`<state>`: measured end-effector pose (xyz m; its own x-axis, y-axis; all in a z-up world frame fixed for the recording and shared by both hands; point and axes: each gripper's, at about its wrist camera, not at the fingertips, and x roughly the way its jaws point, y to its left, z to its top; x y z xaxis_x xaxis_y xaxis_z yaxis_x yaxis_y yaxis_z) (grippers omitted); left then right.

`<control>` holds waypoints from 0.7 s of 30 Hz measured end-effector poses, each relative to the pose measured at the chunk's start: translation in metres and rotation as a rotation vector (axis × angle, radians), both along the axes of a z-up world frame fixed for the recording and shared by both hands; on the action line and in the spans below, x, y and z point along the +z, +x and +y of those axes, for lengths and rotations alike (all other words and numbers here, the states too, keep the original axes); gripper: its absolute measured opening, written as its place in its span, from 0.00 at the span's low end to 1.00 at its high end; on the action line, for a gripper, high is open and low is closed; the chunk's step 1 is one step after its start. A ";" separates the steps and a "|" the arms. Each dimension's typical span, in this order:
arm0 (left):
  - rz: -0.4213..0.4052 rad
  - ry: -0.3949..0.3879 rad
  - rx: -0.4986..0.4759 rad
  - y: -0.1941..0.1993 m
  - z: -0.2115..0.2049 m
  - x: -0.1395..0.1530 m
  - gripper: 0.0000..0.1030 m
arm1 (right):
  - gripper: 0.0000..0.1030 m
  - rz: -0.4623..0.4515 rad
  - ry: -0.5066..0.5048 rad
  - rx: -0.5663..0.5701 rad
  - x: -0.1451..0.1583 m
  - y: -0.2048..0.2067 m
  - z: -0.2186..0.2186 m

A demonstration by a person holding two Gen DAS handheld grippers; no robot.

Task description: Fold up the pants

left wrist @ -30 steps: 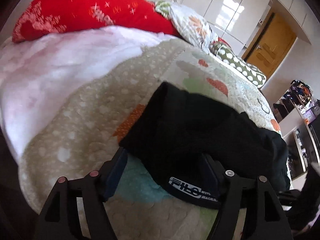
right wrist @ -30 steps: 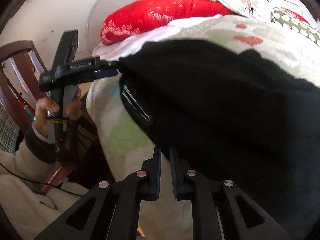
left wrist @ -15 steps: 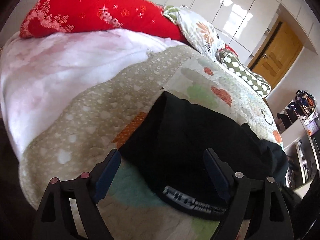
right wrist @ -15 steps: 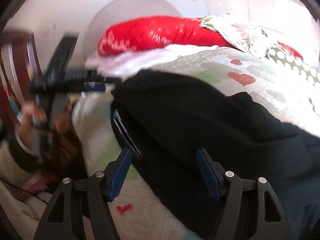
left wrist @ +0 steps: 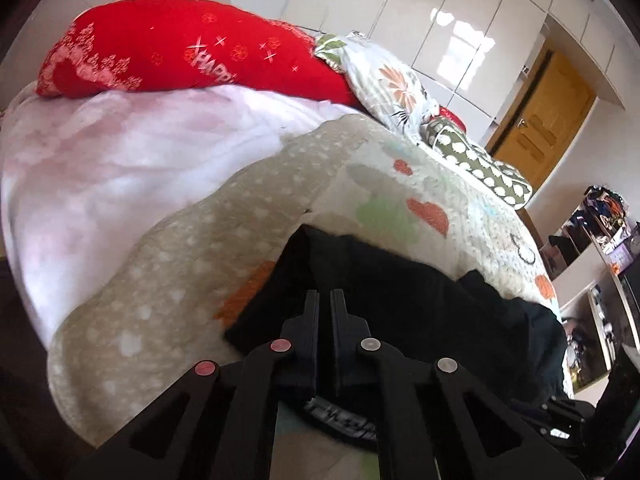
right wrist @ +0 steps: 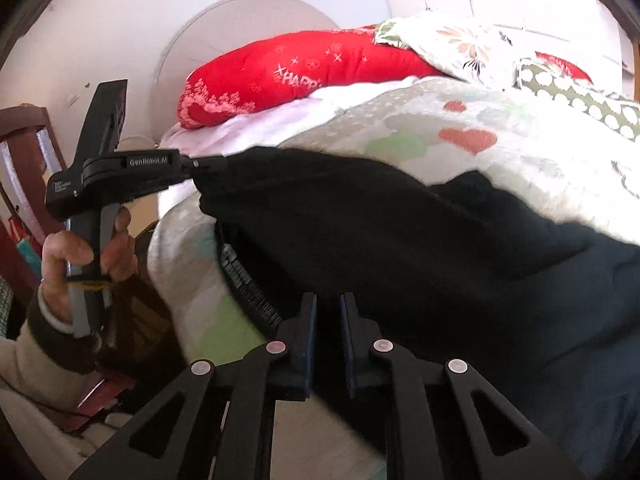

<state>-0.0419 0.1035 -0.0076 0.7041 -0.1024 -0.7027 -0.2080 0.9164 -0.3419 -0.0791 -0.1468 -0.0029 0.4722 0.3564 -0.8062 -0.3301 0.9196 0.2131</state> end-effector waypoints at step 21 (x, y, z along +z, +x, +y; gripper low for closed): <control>0.068 0.136 0.053 0.033 -0.036 -0.019 0.64 | 0.66 -0.073 -0.003 -0.255 0.008 0.102 -0.071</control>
